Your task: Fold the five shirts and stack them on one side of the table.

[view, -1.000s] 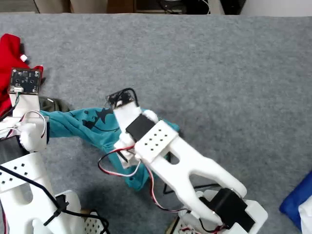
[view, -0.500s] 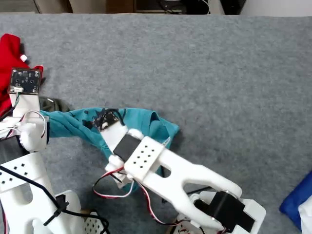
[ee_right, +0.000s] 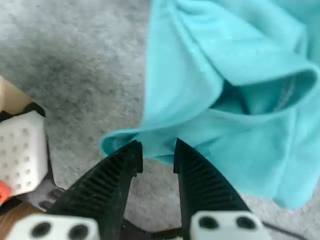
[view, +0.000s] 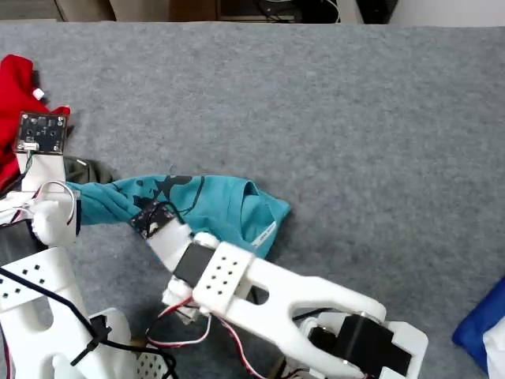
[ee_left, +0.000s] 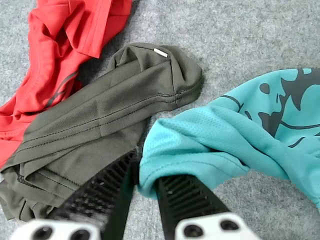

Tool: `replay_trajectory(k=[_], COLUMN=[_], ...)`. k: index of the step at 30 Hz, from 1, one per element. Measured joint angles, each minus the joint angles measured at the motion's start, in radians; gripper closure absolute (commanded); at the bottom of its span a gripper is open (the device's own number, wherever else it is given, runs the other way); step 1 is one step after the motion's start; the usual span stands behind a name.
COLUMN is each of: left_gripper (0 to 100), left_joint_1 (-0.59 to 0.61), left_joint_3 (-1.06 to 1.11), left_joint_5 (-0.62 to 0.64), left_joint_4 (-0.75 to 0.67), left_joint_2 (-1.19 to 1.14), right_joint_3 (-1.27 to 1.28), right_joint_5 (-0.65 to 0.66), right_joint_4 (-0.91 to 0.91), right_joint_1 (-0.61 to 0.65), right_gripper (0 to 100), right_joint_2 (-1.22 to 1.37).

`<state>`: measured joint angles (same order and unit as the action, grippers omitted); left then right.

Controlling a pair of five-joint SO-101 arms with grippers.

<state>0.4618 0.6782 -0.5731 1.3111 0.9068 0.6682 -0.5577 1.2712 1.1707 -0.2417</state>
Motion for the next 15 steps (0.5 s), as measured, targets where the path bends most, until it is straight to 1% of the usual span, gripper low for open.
replay_trajectory(k=[8,13,15], left_gripper=[98,98,98], left_joint_1=[0.000,0.000,0.000], left_joint_3=[0.000,0.000,0.000], left_joint_5=[0.000,0.000,0.000], left_joint_4=[0.000,0.000,0.000], left_joint_2=[0.000,0.000,0.000], right_joint_3=[0.051,0.092,0.095], right_joint_5=[0.000,0.000,0.000], right_joint_4=[-0.046,-0.135,-0.143], right_joint_1=[0.000,0.000,0.000], right_gripper=[88.2,88.2,88.2], right_joint_2=[0.002,0.081,0.114])
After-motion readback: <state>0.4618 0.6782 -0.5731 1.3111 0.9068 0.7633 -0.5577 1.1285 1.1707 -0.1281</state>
